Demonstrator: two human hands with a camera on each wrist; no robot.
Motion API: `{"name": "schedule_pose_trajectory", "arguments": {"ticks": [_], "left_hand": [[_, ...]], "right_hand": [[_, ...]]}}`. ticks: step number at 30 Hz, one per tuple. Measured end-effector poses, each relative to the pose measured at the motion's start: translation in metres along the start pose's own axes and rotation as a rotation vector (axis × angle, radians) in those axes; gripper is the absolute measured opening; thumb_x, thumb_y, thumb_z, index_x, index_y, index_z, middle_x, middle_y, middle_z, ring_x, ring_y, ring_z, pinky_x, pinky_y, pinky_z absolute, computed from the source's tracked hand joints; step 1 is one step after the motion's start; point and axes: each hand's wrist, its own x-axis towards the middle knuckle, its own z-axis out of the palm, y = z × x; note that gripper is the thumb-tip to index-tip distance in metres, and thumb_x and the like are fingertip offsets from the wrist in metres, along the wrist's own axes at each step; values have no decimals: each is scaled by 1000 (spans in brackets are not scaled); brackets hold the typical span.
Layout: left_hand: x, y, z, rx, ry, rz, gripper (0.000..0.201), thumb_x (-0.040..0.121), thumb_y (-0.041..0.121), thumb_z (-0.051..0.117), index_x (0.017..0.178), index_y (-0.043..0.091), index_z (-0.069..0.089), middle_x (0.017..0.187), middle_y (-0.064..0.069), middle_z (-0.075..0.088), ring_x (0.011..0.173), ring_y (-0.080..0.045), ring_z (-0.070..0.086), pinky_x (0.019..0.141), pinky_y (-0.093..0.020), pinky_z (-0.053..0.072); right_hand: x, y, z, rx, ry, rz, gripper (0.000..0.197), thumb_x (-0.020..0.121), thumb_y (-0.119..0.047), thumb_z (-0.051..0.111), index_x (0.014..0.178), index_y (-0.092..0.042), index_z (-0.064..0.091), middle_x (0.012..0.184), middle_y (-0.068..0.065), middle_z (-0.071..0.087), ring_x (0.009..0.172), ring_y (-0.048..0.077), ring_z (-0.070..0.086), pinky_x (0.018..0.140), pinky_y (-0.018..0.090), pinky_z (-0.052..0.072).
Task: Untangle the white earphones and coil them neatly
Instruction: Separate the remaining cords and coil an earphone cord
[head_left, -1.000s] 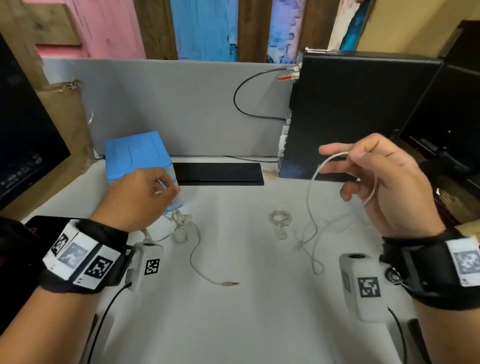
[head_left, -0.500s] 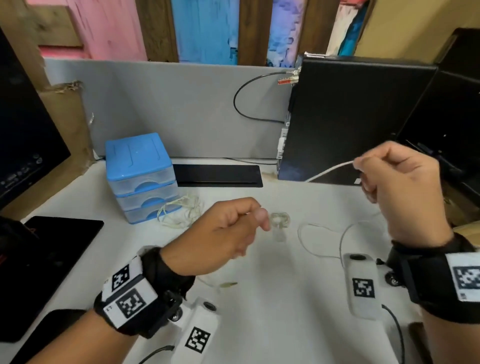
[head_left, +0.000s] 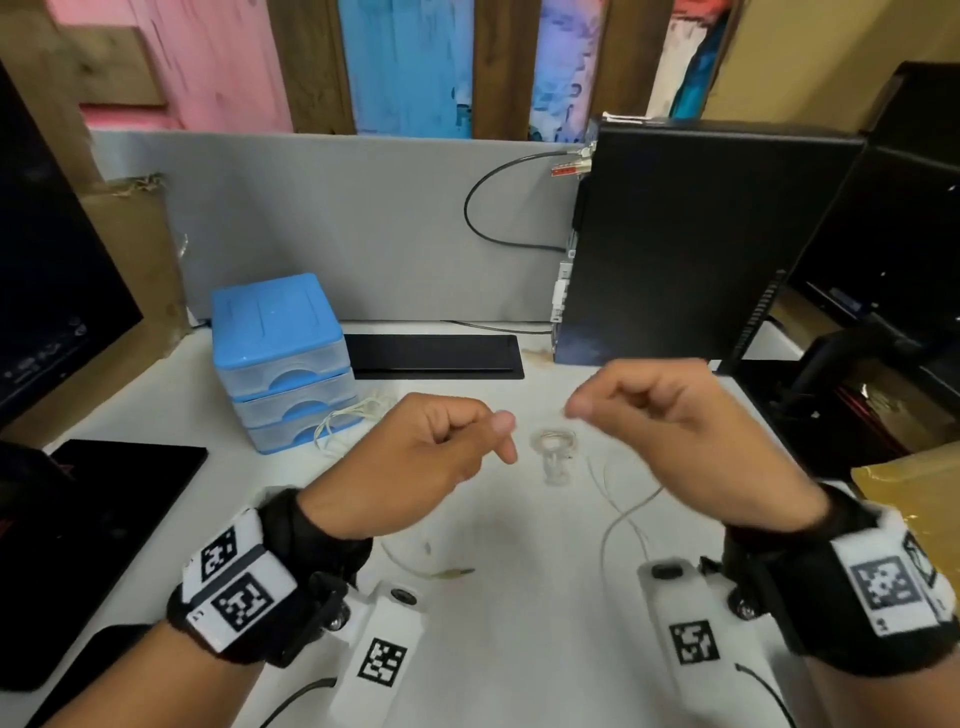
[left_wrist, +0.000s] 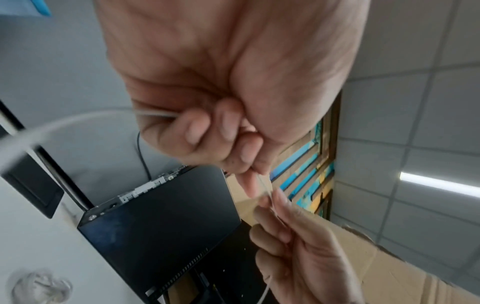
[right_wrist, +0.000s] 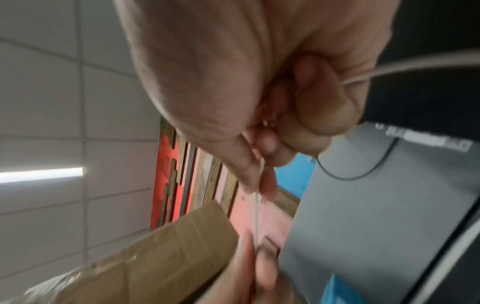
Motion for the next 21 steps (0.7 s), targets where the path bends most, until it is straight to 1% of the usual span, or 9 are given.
{"name": "schedule_pose_trajectory", "arguments": {"ticks": [2,4,6,8,11,14,16,19,21], "left_hand": [[1,0,-6,-44,-26,-22,35,87,44,53,76,15,71,54,2,36,49,-9,32,48,-15,32],[3,-1,-10,-42,-39,-24,33,88,43,53,76,18,70,56,1,45,52,-11,41,52,-18,38],[4,-2,-11,-65,-62,-4,32,94,39,54,76,19,71,62,0,57,57,-12,51,58,-21,45],[3,-1,-10,-123,-80,2,27,94,32,56,79,17,73,70,-1,67,62,-13,59,63,-22,49],[1,2,-7,-190,-80,25,21,90,30,64,82,17,78,80,-1,74,67,-12,66,65,-22,52],[1,5,-6,-404,12,45,25,71,43,82,77,19,81,75,-2,74,63,-14,68,60,-23,54],[4,6,-7,-554,123,41,34,60,48,86,75,18,80,73,-2,73,62,-14,70,58,-21,55],[12,-1,-9,-575,294,34,23,76,34,69,80,13,78,78,-6,76,72,-17,74,63,-21,57],[16,-11,-6,-400,370,45,17,88,22,62,90,9,74,85,-9,77,82,-22,76,71,-24,59]], "right_hand": [[7,8,-15,-4,162,-45,11,88,-18,71,81,-11,76,74,21,66,59,26,49,57,29,41],[12,22,-23,-66,320,-66,12,90,-12,70,79,-13,74,68,12,67,56,16,50,53,21,41],[16,36,-25,-167,444,-89,12,91,-11,69,79,-12,73,70,10,69,59,18,57,55,20,44],[19,45,-23,-236,493,-106,12,91,-12,69,80,-13,73,71,7,70,66,20,61,58,21,47],[21,56,-13,-281,483,-76,13,90,-15,70,79,-17,74,73,-8,71,67,11,64,62,20,50],[15,62,14,-360,287,-59,12,89,-19,71,80,-25,77,76,-11,73,70,7,66,70,31,54],[5,57,43,-377,19,-66,11,88,-26,68,84,-26,78,81,-11,74,73,5,66,75,34,53],[-14,32,78,-272,-350,-102,16,93,-32,64,91,-23,77,85,-8,72,78,8,66,77,33,53],[-21,14,81,-176,-403,-116,16,96,-29,62,94,-19,74,81,-8,69,74,11,64,74,33,53]]}}
